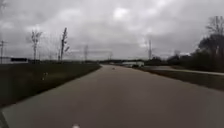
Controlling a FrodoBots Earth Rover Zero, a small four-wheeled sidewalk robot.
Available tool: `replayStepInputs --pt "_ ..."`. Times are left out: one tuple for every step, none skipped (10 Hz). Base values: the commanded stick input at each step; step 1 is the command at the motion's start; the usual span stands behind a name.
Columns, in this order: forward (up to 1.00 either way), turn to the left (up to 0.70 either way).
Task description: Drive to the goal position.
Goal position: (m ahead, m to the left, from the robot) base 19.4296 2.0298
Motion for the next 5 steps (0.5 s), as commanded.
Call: replayStepInputs --pt "1.0 0.0" --pt "1.0 0.0" --pt "1.0 0.0" --pt "1.0 0.0" --pt "1.0 0.0"
